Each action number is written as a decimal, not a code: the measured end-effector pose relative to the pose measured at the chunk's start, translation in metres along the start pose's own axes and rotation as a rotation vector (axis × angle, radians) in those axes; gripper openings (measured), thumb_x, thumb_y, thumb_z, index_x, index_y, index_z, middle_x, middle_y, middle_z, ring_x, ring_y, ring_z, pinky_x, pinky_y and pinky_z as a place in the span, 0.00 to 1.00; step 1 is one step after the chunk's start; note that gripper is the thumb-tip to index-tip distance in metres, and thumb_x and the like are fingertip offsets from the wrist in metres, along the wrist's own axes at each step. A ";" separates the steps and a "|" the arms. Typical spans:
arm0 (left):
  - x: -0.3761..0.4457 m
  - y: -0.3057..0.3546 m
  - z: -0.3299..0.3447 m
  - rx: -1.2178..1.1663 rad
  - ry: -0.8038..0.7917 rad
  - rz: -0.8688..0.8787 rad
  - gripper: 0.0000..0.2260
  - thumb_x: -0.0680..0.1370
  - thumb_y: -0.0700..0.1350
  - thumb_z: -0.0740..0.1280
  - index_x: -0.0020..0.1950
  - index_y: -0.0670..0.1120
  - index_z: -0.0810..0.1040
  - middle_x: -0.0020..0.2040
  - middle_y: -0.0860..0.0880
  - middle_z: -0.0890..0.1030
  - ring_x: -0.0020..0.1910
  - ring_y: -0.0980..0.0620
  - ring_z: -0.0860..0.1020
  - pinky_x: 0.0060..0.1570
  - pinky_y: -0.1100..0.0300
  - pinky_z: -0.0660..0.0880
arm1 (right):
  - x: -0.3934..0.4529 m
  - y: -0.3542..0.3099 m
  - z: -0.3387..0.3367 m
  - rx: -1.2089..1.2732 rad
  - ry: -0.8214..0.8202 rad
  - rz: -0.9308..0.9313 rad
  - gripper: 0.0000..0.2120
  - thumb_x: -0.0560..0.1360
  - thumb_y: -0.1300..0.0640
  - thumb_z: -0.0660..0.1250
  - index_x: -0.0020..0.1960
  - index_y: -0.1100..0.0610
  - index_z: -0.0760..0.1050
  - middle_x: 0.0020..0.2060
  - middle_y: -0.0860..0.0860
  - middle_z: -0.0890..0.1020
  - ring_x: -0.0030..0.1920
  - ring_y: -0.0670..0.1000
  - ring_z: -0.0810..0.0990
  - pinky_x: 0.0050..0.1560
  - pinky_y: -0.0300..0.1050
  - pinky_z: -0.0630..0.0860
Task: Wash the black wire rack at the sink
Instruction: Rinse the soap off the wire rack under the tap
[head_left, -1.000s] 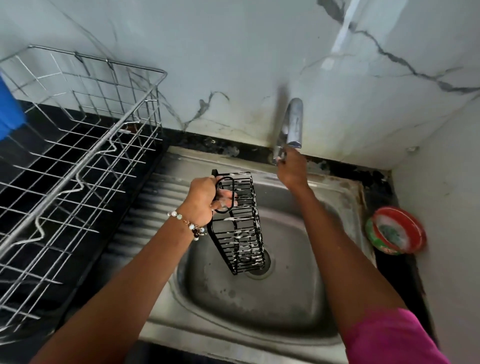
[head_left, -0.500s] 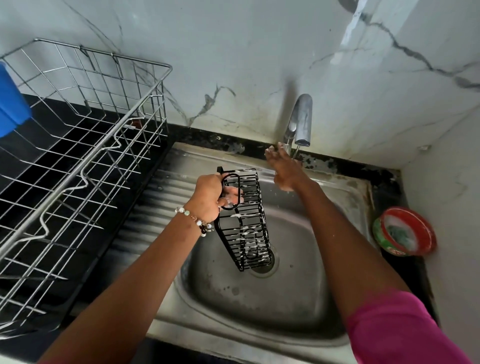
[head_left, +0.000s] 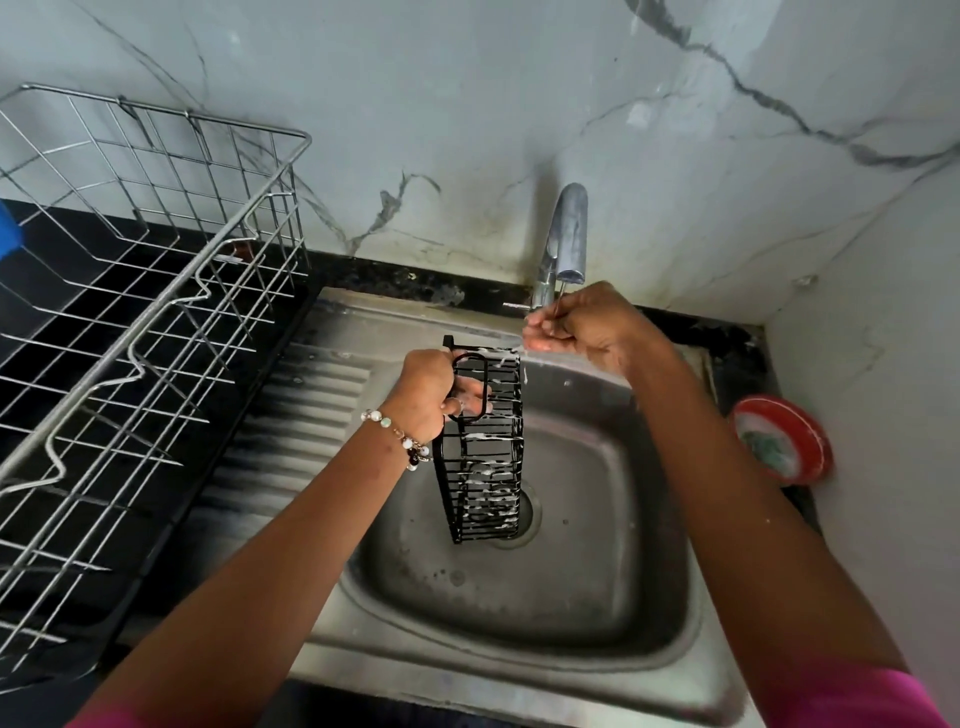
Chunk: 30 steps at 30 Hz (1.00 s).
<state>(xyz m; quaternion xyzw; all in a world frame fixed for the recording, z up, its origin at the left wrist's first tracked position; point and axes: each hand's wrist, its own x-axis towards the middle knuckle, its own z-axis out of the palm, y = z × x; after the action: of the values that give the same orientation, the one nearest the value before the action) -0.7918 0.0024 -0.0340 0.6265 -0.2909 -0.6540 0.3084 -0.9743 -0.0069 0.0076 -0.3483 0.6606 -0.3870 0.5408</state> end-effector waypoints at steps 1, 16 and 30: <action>0.000 0.000 0.002 0.009 -0.006 0.000 0.13 0.84 0.39 0.47 0.55 0.42 0.71 0.22 0.42 0.78 0.16 0.48 0.75 0.14 0.68 0.53 | -0.003 -0.003 -0.001 0.046 -0.013 -0.007 0.06 0.74 0.76 0.62 0.48 0.74 0.77 0.46 0.69 0.81 0.43 0.60 0.85 0.49 0.53 0.82; -0.005 0.004 0.012 0.239 -0.167 0.090 0.10 0.85 0.44 0.52 0.51 0.44 0.72 0.24 0.43 0.79 0.16 0.49 0.75 0.12 0.69 0.55 | -0.020 -0.027 0.003 0.030 -0.069 0.045 0.10 0.76 0.77 0.55 0.50 0.75 0.74 0.47 0.68 0.79 0.51 0.64 0.82 0.45 0.52 0.82; -0.005 0.014 0.014 0.000 -0.305 -0.113 0.19 0.84 0.55 0.52 0.57 0.42 0.73 0.40 0.36 0.77 0.30 0.45 0.72 0.16 0.67 0.65 | -0.025 -0.030 0.004 0.066 -0.186 0.048 0.11 0.76 0.76 0.56 0.55 0.74 0.74 0.50 0.69 0.80 0.54 0.64 0.81 0.48 0.51 0.81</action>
<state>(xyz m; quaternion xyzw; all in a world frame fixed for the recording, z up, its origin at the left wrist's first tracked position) -0.8054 -0.0026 -0.0196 0.5352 -0.2987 -0.7580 0.2232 -0.9644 0.0010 0.0447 -0.3491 0.6026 -0.3613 0.6201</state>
